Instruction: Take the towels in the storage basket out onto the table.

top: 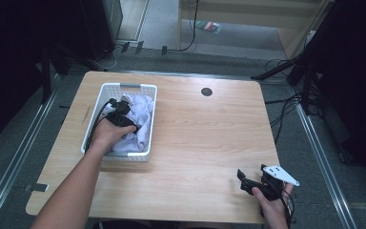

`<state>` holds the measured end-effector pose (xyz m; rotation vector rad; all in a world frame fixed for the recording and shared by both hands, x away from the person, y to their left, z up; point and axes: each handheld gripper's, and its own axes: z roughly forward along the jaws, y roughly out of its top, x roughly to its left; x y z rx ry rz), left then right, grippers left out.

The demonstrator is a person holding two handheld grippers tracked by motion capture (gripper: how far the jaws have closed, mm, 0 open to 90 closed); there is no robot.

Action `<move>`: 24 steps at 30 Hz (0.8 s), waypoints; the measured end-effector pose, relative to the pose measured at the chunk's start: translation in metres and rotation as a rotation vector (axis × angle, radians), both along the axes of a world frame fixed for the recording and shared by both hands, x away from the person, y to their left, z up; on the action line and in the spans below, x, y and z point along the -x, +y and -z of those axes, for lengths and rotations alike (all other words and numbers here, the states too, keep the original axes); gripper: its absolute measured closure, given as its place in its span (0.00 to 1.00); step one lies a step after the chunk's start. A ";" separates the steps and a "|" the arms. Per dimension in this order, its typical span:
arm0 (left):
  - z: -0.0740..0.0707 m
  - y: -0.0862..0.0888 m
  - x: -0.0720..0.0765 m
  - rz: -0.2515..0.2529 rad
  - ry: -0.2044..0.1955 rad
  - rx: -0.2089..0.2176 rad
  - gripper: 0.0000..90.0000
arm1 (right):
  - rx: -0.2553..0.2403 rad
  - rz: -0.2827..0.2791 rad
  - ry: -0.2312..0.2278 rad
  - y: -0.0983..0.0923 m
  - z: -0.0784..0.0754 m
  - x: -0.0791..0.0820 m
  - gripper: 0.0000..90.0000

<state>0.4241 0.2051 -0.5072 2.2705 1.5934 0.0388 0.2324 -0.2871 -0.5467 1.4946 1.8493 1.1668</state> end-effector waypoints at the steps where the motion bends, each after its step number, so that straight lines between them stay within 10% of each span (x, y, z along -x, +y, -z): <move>1: 0.000 0.001 0.000 0.002 0.005 0.013 0.68 | 0.003 -0.002 -0.001 0.000 0.000 0.000 0.04; 13: -0.011 -0.001 0.004 0.035 -0.031 -0.005 0.77 | 0.004 0.014 0.004 0.000 0.001 -0.001 0.04; 24: -0.056 0.012 0.015 0.049 -0.134 -0.009 0.77 | 0.006 0.014 0.008 0.000 0.001 -0.002 0.04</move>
